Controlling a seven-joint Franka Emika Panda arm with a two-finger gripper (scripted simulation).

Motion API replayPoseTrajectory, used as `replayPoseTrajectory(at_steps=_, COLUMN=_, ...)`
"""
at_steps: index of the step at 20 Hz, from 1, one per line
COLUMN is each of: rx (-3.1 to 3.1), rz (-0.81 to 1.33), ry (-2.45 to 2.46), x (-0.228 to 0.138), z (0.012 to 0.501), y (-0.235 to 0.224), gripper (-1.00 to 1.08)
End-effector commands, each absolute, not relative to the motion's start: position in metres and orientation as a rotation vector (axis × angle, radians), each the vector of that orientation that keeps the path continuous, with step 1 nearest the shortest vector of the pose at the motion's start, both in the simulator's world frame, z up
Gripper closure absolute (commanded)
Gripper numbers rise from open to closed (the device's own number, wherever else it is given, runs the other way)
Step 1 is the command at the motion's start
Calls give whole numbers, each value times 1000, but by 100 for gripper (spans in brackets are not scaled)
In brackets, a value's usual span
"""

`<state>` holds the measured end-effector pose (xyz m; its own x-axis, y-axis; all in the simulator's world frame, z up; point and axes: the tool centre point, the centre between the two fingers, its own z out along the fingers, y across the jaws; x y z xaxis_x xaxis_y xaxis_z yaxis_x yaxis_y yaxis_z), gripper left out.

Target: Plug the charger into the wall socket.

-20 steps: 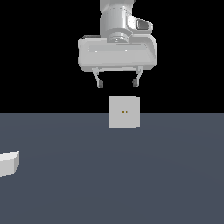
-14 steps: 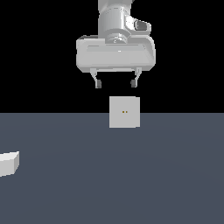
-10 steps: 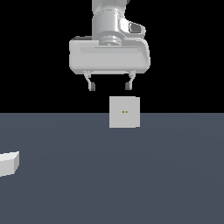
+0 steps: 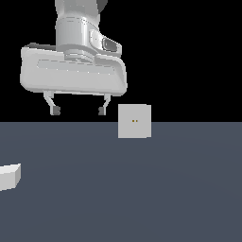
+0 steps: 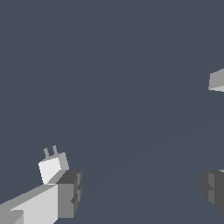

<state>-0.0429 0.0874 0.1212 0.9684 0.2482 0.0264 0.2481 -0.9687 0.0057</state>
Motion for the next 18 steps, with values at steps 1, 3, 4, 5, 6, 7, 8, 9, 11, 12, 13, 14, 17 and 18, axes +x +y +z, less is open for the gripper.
replayPoseTrajectory(at_steps=1, rx=3104, rz=55, ry=504, x=-58, z=106, y=114, gripper=-92)
replayPoseTrajectory(at_steps=3, rx=3095, rz=65, ry=581, x=-69, z=96, y=131, gripper=-92)
replayPoseTrajectory(at_steps=4, rx=3090, rz=69, ry=615, x=-74, z=92, y=139, gripper=-92)
replayPoseTrajectory(at_steps=5, rx=3085, rz=73, ry=646, x=-79, z=87, y=145, gripper=-92)
replayPoseTrajectory(at_steps=6, rx=3080, rz=76, ry=675, x=-84, z=83, y=152, gripper=-92)
replayPoseTrajectory(at_steps=7, rx=3075, rz=79, ry=701, x=-88, z=80, y=157, gripper=-92)
replayPoseTrajectory(at_steps=8, rx=3071, rz=82, ry=724, x=-92, z=77, y=162, gripper=-92)
replayPoseTrajectory(at_steps=9, rx=3067, rz=85, ry=745, x=-96, z=74, y=167, gripper=-92)
replayPoseTrajectory(at_steps=11, rx=3060, rz=89, ry=780, x=-102, z=69, y=174, gripper=-92)
replayPoseTrajectory(at_steps=12, rx=3057, rz=90, ry=793, x=-104, z=67, y=176, gripper=-92)
replayPoseTrajectory(at_steps=13, rx=3054, rz=92, ry=804, x=-106, z=65, y=179, gripper=-92)
replayPoseTrajectory(at_steps=14, rx=3052, rz=93, ry=813, x=-108, z=64, y=180, gripper=-92)
replayPoseTrajectory(at_steps=17, rx=3049, rz=94, ry=824, x=-110, z=62, y=182, gripper=-92)
replayPoseTrajectory(at_steps=18, rx=3048, rz=94, ry=823, x=-110, z=62, y=182, gripper=-92)
